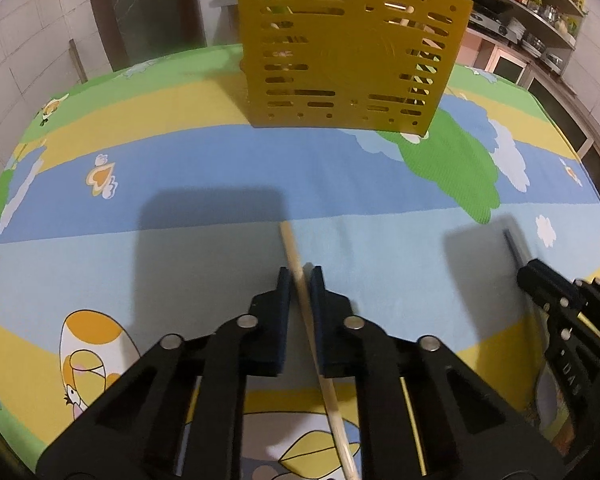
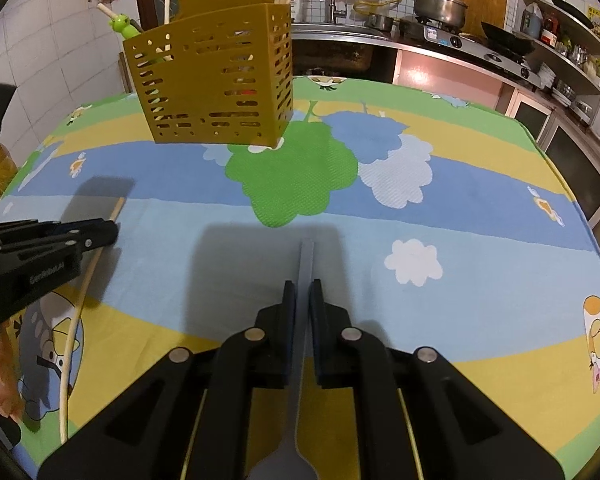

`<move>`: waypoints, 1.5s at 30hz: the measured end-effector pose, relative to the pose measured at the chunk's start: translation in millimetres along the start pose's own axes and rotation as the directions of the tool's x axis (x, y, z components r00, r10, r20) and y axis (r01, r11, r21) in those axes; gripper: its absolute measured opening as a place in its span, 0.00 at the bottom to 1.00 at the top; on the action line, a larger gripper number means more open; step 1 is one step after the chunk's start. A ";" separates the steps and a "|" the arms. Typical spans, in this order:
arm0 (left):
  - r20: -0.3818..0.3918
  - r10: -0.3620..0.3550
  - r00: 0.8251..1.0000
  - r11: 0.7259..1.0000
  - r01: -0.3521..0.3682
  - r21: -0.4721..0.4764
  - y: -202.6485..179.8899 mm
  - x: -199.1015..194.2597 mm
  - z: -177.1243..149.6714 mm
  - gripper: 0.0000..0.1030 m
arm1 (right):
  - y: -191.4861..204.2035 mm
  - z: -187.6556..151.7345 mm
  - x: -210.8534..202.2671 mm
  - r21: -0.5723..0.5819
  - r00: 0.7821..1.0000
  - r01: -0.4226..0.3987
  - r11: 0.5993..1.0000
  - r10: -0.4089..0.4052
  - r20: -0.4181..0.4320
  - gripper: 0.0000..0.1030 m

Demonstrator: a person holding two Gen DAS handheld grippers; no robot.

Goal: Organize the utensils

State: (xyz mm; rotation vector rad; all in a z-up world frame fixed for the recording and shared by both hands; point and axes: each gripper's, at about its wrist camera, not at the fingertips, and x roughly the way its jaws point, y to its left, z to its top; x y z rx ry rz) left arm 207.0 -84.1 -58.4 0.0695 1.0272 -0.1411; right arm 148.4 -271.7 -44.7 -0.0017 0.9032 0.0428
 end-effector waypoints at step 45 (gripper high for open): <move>0.182 -0.062 0.981 0.996 0.072 -0.048 31.9 -49.4 -10.2 0.04 | -3.9 16.1 -22.8 0.099 0.994 -0.047 0.994 0.036 0.104 0.07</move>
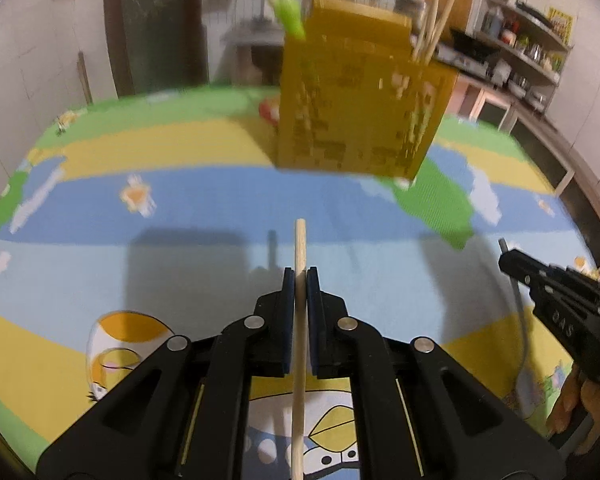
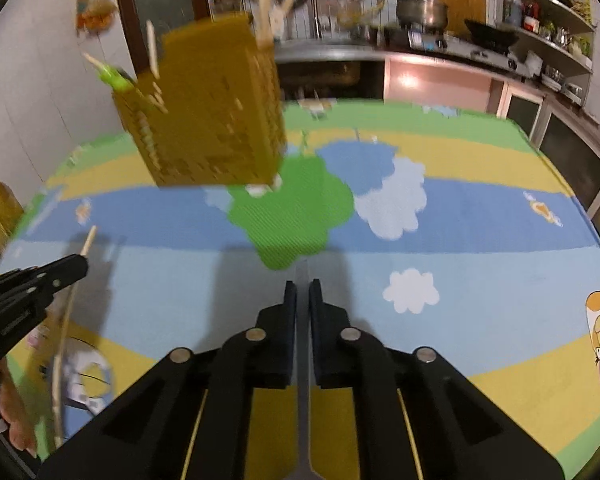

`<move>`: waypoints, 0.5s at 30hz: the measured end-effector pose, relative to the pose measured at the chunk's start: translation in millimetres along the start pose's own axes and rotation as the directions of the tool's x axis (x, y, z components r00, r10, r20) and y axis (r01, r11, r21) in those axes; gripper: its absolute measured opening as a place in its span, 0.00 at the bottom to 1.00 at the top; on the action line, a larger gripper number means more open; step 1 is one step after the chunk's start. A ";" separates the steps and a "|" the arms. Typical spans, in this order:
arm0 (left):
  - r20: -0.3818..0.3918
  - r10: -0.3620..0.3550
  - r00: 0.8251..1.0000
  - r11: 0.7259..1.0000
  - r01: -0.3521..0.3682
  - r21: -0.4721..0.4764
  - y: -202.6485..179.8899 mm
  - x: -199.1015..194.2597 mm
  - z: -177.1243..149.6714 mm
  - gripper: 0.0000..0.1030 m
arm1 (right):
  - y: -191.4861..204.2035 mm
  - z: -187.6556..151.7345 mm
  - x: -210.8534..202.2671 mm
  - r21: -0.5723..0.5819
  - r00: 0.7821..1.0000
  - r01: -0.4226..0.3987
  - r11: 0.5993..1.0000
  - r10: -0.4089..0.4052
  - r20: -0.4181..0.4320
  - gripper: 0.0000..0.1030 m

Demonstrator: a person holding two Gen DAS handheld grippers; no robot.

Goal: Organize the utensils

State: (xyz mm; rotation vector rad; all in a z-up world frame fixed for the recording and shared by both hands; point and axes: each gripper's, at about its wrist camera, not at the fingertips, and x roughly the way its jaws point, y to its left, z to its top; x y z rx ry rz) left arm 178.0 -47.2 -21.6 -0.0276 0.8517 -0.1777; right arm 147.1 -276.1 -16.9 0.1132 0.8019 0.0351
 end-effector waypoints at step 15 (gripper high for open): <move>0.351 0.042 0.935 0.997 -0.019 -0.069 24.9 -100.0 -3.5 0.04 | 18.0 -9.3 -99.6 -0.002 0.922 0.009 1.000 -0.008 0.388 0.07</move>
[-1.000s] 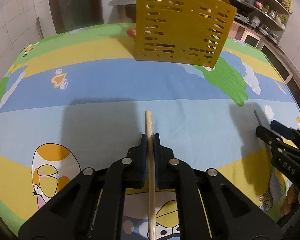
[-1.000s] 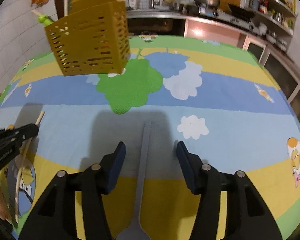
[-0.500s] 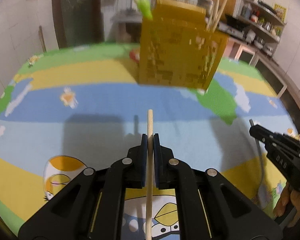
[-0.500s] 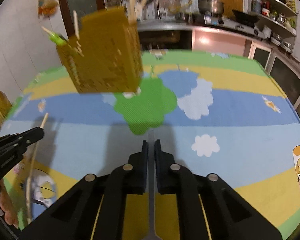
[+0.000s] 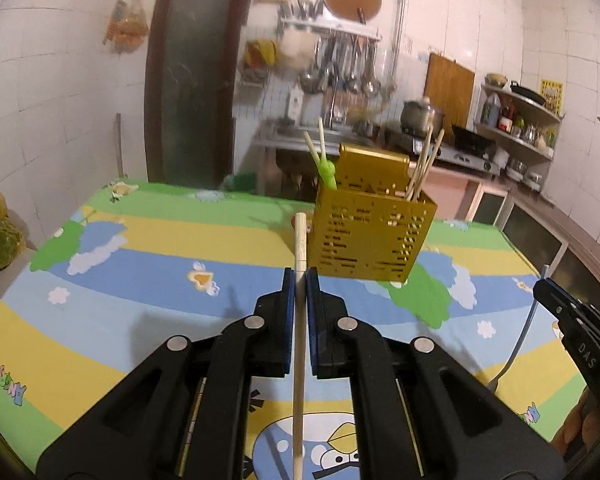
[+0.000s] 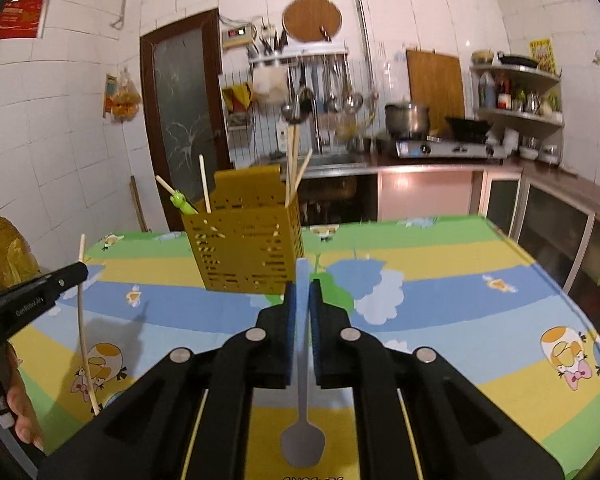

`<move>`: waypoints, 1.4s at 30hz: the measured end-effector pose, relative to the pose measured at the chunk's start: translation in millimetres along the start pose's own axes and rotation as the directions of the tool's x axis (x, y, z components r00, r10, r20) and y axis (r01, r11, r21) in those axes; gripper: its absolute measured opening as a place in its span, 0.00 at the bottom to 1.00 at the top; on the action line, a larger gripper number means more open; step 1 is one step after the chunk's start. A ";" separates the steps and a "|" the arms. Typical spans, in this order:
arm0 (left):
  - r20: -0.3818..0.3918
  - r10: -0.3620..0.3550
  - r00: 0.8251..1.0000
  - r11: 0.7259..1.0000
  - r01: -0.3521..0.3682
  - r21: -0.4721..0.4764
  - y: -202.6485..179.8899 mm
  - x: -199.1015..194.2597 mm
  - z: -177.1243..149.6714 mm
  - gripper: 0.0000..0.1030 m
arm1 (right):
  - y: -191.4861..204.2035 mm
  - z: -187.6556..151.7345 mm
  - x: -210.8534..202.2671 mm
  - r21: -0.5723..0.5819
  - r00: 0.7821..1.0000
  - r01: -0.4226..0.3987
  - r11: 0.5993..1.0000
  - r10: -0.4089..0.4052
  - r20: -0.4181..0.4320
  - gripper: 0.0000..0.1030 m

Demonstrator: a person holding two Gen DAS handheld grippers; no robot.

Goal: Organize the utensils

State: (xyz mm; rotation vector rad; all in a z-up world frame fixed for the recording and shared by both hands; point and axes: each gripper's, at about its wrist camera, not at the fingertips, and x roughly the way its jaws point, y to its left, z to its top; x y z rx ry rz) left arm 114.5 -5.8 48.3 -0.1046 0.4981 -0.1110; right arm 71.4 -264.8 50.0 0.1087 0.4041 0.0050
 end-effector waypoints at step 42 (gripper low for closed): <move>0.261 -0.078 0.962 0.997 0.072 0.033 -55.8 176.0 157.0 0.04 | 25.4 139.9 182.5 0.038 0.994 -0.053 0.998 0.049 0.096 0.07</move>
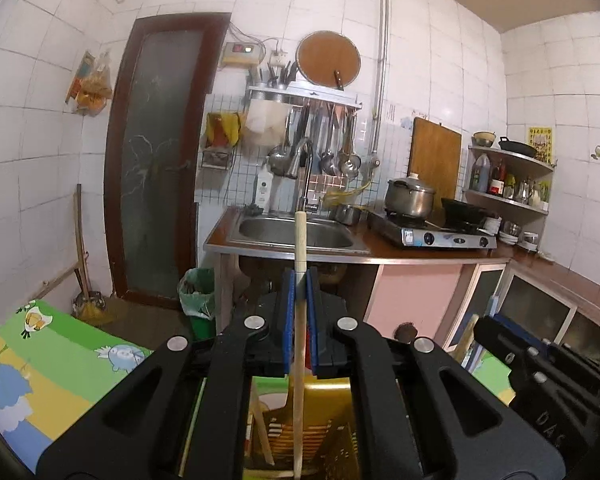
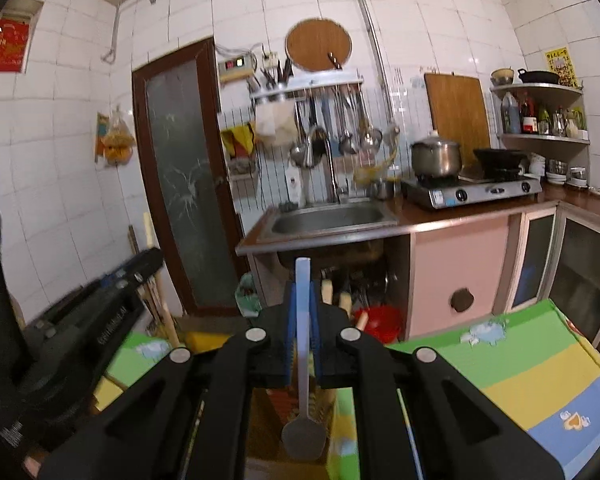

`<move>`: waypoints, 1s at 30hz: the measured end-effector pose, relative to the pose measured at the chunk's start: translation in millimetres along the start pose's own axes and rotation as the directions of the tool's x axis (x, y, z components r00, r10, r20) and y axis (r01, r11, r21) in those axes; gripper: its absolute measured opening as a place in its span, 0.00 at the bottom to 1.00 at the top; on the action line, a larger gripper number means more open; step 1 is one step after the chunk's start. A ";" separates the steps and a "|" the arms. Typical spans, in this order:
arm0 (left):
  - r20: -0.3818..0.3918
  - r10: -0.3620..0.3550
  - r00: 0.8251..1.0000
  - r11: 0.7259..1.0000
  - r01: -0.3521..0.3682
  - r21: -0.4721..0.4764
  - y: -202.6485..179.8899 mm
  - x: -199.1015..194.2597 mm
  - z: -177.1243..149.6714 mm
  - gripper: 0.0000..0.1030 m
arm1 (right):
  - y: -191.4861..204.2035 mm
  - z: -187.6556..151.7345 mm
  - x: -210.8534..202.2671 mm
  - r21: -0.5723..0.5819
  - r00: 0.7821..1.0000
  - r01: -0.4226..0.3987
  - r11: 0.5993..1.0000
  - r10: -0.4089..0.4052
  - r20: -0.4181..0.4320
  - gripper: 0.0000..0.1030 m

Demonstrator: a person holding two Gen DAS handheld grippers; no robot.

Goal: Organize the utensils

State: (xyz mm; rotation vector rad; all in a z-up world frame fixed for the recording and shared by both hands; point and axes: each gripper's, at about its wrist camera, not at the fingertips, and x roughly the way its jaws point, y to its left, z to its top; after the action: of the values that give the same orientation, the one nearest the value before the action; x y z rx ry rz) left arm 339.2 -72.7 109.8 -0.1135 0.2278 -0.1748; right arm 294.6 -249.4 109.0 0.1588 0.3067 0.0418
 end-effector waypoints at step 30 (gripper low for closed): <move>-0.074 0.065 0.995 0.998 -0.063 0.025 57.7 -301.1 -149.1 0.95 | 5.9 -162.1 -245.8 -0.102 0.993 0.105 0.989 -0.110 -0.036 0.96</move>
State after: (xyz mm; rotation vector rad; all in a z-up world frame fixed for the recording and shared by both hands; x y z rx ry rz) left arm 24.7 25.7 22.5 -0.0767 0.3036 -0.1179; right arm 11.1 -235.3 30.4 0.0423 0.3540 -0.0465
